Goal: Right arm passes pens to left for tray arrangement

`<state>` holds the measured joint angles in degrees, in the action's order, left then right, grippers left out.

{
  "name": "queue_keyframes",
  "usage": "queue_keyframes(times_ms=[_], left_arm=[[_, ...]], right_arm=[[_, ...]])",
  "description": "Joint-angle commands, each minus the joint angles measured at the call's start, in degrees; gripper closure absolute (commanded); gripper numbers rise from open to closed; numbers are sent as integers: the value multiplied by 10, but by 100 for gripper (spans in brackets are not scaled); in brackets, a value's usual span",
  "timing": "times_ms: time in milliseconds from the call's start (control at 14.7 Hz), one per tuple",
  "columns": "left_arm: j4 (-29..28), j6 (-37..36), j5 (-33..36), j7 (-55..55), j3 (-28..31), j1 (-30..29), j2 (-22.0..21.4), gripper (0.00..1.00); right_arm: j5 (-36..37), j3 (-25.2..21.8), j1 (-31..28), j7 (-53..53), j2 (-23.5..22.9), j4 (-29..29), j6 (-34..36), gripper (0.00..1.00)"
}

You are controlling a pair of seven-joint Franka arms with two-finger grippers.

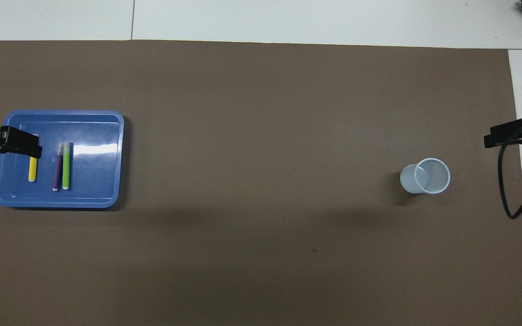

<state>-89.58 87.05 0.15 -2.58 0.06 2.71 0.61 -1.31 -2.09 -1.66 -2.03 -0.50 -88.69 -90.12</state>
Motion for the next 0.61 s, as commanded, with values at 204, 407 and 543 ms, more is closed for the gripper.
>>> queue_keyframes(times_ms=[204,407,543], left_arm=[[5,2,-6,-9,-2,-2,-3,0],[5,2,-6,-9,-2,-2,-3,0],[5,1,-6,-10,1,-2,-3,0]], right_arm=[[-1,2,-2,-5,9,-13,-13,0],[-1,2,-2,-5,9,-13,-13,0],[-1,2,-2,-5,9,-13,-13,0]])
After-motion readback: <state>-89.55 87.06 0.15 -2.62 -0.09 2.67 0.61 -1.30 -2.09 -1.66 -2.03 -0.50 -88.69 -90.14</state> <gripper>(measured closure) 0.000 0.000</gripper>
